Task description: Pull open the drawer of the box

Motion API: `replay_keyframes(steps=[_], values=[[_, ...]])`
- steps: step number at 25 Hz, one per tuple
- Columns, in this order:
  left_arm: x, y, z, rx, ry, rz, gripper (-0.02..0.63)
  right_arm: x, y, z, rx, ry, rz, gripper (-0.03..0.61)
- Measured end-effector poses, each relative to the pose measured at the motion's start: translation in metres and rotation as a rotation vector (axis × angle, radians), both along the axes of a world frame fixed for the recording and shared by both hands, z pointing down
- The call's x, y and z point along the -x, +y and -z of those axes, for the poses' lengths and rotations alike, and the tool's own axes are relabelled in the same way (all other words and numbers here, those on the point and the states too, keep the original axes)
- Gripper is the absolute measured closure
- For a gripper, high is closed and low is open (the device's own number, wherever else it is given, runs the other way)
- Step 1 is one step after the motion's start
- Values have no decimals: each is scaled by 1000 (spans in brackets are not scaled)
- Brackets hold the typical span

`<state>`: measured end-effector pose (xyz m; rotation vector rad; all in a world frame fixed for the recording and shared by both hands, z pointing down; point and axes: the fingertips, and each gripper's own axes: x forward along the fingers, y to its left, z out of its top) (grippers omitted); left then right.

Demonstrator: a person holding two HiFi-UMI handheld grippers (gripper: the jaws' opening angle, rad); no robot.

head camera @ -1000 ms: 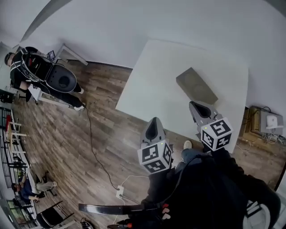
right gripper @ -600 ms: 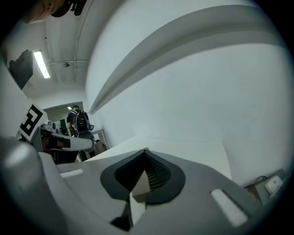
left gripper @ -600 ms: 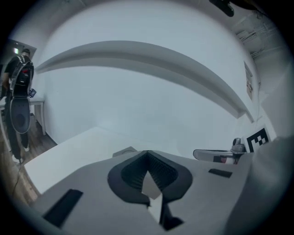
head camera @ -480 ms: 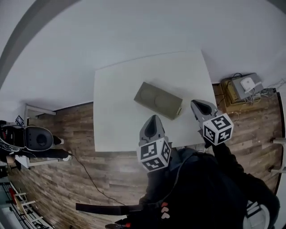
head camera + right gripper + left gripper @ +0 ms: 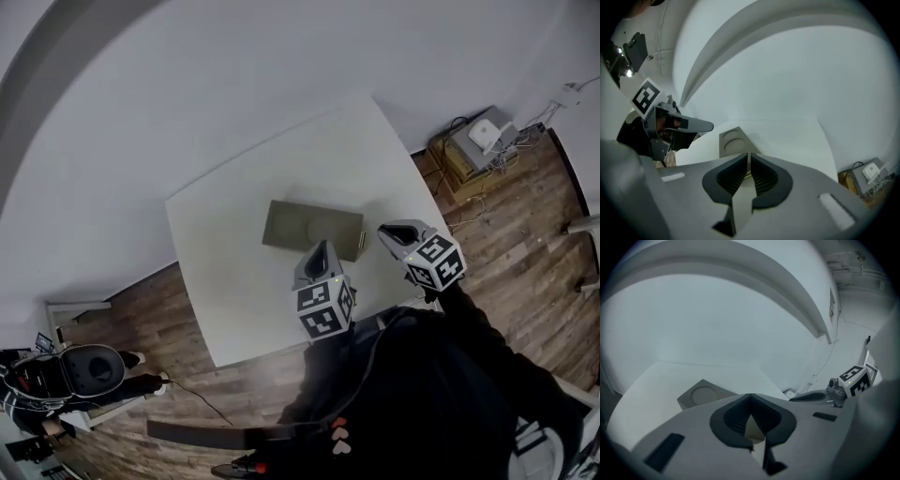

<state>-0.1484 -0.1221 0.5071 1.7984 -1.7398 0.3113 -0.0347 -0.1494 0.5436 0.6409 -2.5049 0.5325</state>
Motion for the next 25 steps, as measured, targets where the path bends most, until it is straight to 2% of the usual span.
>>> replay_keyframes(steps=[2, 4, 7, 9, 21, 25], values=[[2, -2, -20, 45, 7, -22, 620, 9, 7, -18, 28, 35, 64, 558], [3, -1, -36, 83, 12, -35, 618, 16, 13, -33, 37, 82, 124, 483], [-1, 5, -51, 124, 20, -49, 618, 20, 21, -53, 38, 174, 222, 407], [-3, 8, -56, 139, 20, -50, 620, 21, 25, -65, 36, 233, 284, 382], [-6, 14, -70, 187, 36, -23, 618, 29, 27, -99, 34, 365, 457, 377], [-6, 17, -74, 211, 35, -15, 620, 32, 27, -101, 13, 381, 477, 377]])
